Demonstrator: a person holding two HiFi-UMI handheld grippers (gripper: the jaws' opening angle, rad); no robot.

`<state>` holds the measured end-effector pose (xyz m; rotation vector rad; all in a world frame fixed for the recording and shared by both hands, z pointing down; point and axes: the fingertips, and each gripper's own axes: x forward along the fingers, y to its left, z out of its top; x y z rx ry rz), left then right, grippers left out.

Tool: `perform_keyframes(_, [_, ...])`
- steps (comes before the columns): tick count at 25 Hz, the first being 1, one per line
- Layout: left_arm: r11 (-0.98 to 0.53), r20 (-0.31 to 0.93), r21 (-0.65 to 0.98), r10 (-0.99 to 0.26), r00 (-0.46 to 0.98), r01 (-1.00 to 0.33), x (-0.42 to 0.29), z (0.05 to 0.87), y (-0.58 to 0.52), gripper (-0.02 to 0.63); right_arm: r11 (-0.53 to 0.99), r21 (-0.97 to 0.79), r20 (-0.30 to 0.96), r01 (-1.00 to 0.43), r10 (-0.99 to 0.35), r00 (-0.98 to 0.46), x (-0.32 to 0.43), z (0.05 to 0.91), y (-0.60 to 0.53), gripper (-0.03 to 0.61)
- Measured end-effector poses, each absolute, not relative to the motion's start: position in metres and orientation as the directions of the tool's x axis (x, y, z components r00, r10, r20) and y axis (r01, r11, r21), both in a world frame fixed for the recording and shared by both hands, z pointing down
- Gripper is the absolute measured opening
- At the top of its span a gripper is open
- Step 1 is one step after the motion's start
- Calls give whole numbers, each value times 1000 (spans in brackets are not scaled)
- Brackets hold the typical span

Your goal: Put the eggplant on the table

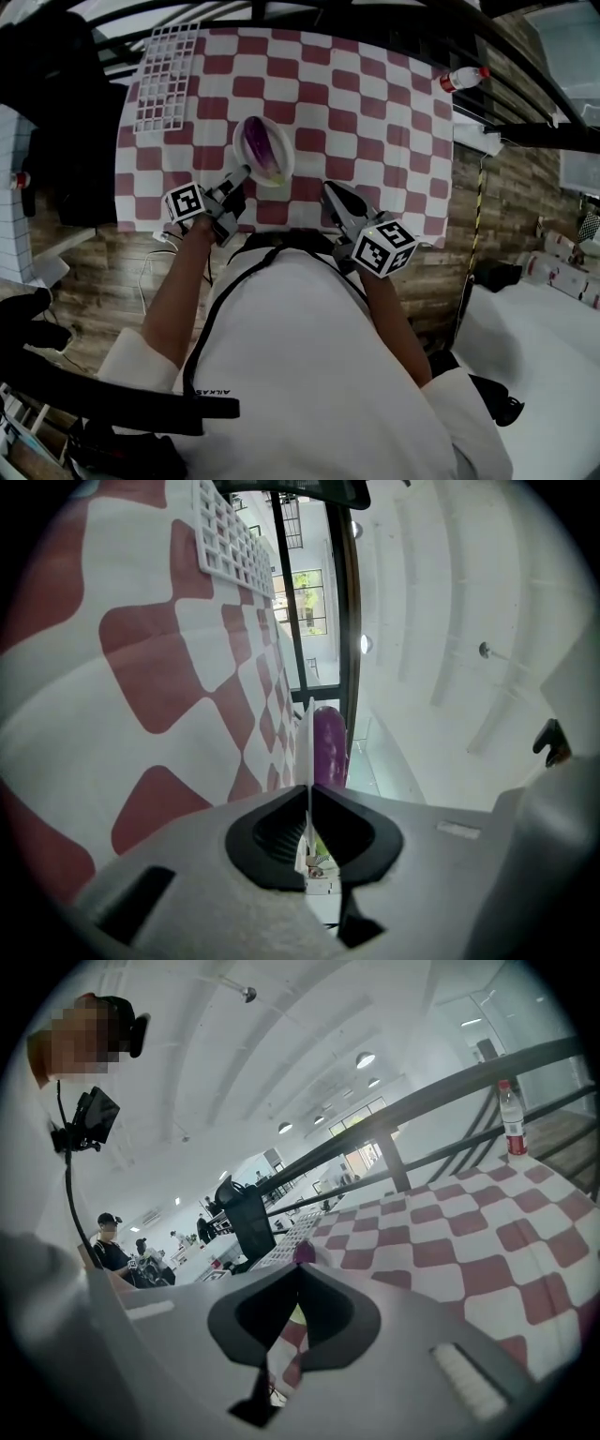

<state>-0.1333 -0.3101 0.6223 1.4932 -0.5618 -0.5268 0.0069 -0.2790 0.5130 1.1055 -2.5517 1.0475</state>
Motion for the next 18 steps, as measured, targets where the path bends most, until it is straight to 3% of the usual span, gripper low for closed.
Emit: perform_keyframes(18, [70,92,996,-649,755,-61,-119,676,-306,25,496,-541,431,-679,-530,-730,33,519,-282,8])
